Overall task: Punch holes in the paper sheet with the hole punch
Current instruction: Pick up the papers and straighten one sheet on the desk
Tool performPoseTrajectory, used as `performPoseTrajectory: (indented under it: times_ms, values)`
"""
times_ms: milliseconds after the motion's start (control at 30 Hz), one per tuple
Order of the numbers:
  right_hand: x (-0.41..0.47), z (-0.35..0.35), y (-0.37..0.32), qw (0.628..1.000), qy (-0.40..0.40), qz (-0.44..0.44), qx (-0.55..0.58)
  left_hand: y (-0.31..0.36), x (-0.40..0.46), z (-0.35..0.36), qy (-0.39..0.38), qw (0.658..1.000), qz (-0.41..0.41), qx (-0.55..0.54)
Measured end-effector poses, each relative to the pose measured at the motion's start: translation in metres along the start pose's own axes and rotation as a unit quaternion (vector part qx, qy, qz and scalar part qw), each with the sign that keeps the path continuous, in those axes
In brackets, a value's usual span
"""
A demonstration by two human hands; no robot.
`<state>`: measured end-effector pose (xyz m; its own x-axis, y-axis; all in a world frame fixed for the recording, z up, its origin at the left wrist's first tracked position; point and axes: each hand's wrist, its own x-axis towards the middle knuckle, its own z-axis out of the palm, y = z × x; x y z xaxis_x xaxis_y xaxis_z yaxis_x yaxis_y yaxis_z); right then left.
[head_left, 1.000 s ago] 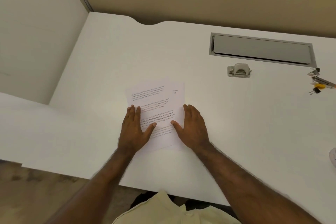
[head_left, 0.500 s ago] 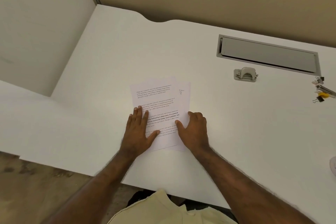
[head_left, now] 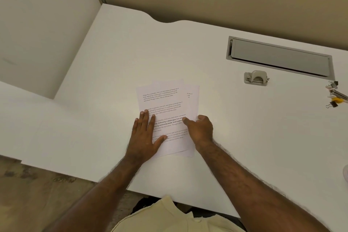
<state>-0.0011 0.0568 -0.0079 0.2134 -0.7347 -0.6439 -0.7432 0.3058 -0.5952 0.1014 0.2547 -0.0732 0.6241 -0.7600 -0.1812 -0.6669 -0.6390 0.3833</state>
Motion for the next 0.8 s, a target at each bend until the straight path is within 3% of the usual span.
performPoseTrajectory:
  times_ms: [300, 600, 800]
  values:
    - [0.009, 0.002, 0.003, 0.995, -0.070, 0.030, 0.067, 0.001, 0.000, 0.000, 0.004, 1.000, 0.001, 0.002]
    - [0.015, -0.006, 0.010, 0.987, -0.084, 0.029, 0.132, 0.002, -0.001, -0.003, -0.004, 1.000, -0.001, 0.013]
    - [0.021, -0.014, 0.022, 0.989, -0.092, 0.017, 0.111, 0.004, 0.000, -0.007, -0.011, 1.000, -0.002, 0.021]
